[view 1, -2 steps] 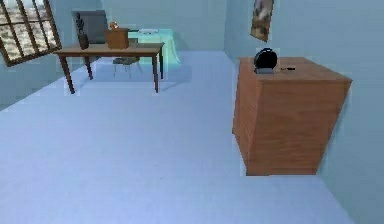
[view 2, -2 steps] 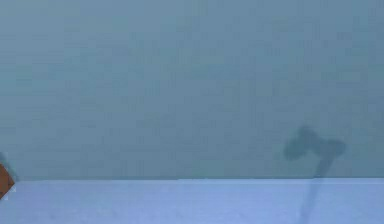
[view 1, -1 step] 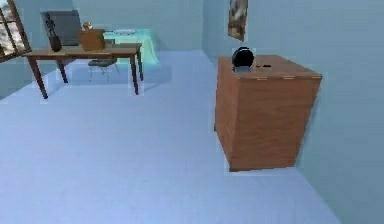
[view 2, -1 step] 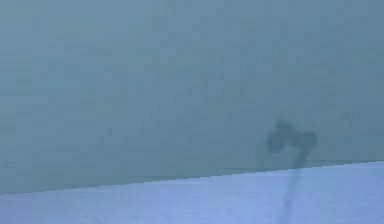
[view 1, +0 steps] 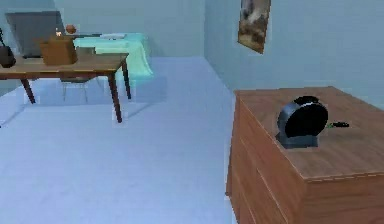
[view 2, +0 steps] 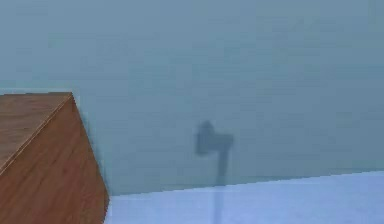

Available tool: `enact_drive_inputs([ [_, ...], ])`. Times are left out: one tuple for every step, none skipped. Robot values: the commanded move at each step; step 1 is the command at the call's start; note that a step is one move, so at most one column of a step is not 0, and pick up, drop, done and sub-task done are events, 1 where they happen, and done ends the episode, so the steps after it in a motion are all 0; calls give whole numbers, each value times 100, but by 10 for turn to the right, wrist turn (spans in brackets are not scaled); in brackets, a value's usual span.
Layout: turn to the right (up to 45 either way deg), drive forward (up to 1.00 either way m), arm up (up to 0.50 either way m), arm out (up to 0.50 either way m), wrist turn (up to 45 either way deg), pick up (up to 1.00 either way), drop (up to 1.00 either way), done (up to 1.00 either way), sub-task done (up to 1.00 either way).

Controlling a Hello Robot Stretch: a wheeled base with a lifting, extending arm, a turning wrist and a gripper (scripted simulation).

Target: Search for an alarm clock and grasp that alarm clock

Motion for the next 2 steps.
enact_drive_inputs([
  [-450, 0, 0, 0, 0, 0, 0, 0, 0],
  [-120, 0, 0, 0, 0, 0, 0, 0, 0],
])
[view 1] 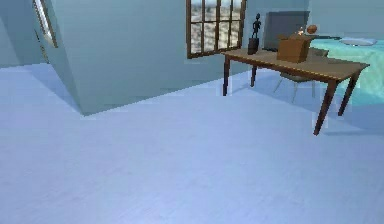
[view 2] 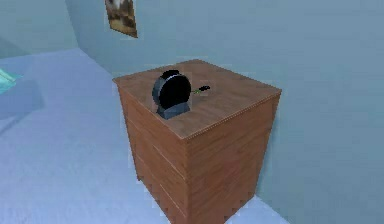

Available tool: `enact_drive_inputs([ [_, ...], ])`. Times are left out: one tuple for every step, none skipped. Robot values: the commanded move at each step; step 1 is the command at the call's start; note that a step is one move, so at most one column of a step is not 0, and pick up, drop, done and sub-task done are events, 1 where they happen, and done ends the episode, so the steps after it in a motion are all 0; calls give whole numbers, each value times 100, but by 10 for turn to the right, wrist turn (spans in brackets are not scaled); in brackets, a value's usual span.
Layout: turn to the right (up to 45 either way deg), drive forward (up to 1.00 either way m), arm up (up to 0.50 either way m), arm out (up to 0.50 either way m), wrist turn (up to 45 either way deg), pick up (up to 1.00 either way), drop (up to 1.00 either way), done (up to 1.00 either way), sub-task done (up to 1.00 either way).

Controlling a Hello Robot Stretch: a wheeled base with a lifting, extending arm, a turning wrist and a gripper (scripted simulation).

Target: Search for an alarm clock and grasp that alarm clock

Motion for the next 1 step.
enact_drive_inputs([
  [0, 0, 50, 0, 0, 0, 0, 0, 0],
])
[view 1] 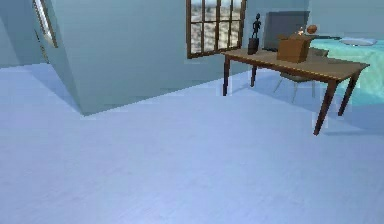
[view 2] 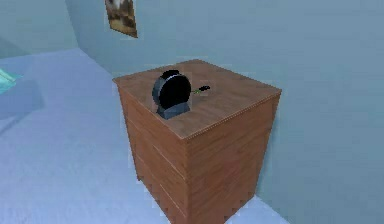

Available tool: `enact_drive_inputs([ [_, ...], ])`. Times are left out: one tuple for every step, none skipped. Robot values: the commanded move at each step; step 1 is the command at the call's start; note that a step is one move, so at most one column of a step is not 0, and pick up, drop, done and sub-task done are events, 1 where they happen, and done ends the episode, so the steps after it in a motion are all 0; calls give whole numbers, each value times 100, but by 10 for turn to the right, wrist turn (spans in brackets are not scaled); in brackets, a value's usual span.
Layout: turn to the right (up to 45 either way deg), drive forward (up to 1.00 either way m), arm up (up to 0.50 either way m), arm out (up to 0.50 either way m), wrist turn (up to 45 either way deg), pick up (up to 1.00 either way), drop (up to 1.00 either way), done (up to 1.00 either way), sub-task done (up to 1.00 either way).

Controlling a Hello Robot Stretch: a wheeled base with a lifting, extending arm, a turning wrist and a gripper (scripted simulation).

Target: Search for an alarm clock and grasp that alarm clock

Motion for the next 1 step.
enact_drive_inputs([
  [0, 0, 38, 0, 0, 0, 0, 0, 0],
])
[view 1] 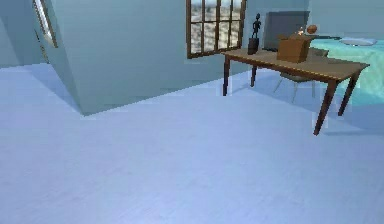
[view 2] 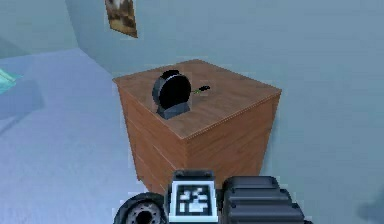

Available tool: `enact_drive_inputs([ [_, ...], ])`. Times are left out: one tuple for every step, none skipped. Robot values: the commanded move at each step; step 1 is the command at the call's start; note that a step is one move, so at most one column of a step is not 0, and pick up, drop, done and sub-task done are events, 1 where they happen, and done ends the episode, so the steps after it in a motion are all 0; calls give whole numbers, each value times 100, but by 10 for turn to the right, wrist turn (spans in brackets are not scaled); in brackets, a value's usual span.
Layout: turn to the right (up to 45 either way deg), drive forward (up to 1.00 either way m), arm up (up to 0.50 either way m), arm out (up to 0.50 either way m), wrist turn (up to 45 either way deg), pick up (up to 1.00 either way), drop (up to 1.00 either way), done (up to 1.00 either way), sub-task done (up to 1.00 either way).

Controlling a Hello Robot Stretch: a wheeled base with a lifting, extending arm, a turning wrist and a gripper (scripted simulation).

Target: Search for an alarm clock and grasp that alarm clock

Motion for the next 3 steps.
enact_drive_inputs([
  [0, 0, 0, 46, 0, 0, 0, 0, 0],
  [0, 0, 0, 0, 450, 0, 0, 0, 0],
  [0, 0, 0, 0, 450, 0, 0, 0, 0],
])
